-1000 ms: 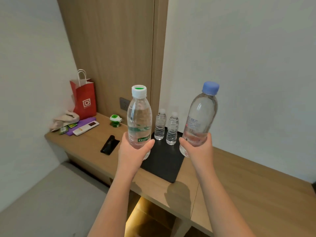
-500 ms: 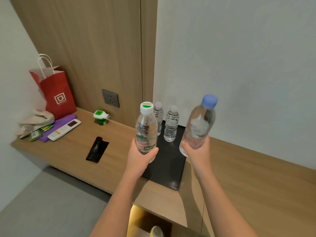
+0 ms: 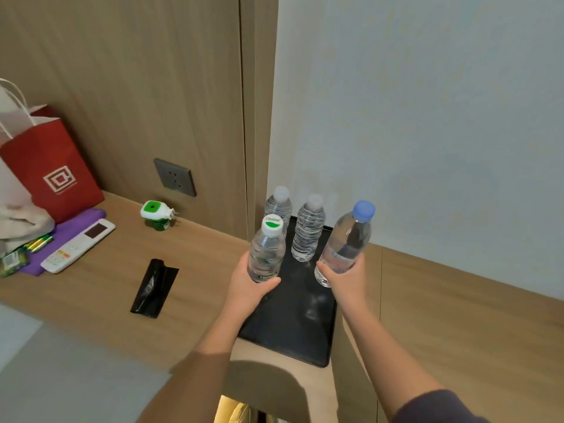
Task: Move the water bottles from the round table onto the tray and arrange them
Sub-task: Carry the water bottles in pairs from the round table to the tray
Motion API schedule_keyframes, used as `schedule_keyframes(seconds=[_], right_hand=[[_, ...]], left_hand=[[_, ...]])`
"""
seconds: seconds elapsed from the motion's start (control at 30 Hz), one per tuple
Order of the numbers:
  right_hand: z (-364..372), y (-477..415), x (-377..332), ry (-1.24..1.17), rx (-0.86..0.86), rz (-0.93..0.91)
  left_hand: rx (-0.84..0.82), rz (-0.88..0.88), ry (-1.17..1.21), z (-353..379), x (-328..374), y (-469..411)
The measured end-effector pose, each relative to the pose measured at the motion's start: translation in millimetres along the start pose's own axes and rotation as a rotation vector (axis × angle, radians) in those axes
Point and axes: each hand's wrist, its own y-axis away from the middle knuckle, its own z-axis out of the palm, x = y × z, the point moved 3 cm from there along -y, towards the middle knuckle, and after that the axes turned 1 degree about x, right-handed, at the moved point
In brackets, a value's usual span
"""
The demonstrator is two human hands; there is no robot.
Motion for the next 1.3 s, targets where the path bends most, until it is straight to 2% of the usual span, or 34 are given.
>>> schedule_keyframes(seconds=[0.53, 0.93, 1.3], right_hand=[[22.5, 1.8, 58.6, 0.024, 0.077, 0.092], [31.2, -51.1, 70.2, -0.022, 0.164, 0.131], [25.3, -46.1, 65.8, 0.055, 0.114, 0.114]], left_hand=[[-0.107, -0.027, -0.017, 5.1, -66.7, -30.2], [-0.114, 0.009, -0.114, 10.4, -72.5, -77.5], [-0.156, 0.051, -0.147, 2.9, -66.6, -73.8]])
